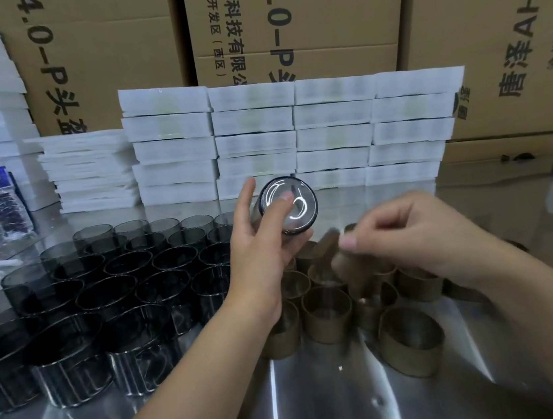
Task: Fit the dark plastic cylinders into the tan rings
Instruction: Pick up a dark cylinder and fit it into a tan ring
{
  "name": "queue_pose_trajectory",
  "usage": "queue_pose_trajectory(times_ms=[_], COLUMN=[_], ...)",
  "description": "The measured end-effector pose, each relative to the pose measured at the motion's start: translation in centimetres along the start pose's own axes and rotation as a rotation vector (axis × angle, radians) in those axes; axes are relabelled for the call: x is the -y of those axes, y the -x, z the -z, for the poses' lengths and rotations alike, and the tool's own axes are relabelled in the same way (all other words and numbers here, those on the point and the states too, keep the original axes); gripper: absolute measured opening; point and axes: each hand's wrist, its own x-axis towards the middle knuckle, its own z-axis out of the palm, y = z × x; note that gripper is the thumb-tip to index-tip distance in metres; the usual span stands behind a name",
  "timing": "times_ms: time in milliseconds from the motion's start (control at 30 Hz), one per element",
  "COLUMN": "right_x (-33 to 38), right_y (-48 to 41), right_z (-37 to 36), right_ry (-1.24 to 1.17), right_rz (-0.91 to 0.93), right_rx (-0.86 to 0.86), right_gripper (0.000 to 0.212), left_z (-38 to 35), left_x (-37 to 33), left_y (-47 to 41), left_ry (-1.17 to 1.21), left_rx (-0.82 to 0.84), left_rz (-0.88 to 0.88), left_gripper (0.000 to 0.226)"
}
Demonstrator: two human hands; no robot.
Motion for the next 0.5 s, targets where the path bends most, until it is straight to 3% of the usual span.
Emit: queue_pose_trajectory(times_ms=[100,167,300,400,500], right_x=[-0.5,-0.9,-1.2,-1.6,-1.9], right_y=[-0.6,-0.9,-1.1,-1.1,-0.9], right_z=[0.6,0.5,-0.4,-0.9,-1.4], right_ry=[-0.128,-0.127,-0.148,-0.057,0.044], right_rz=[0.022,0.021,0.043,0.094,0.178], right_rx=[-0.305,-0.391,-0.41,-0.434,-0.468], right_gripper=[0.025,0.025,0.018,0.017,0.006], left_z=[0.0,-0.1,-0.4,-0.5,-0.6], left_x=[0.1,0.2,0.4,0.0,-0.1], left_y=[0.1,0.1,0.3,0.4,0.5], left_ry=[-0.045,-0.103,-0.149,-0.089,-0.079], left_rx=[0.014,0.012,0.013,0.052,0.072], left_rz=[0.003,0.005,0.086,0.204,0.242], left_gripper=[0.038,0.031,0.053,0.047,0.061])
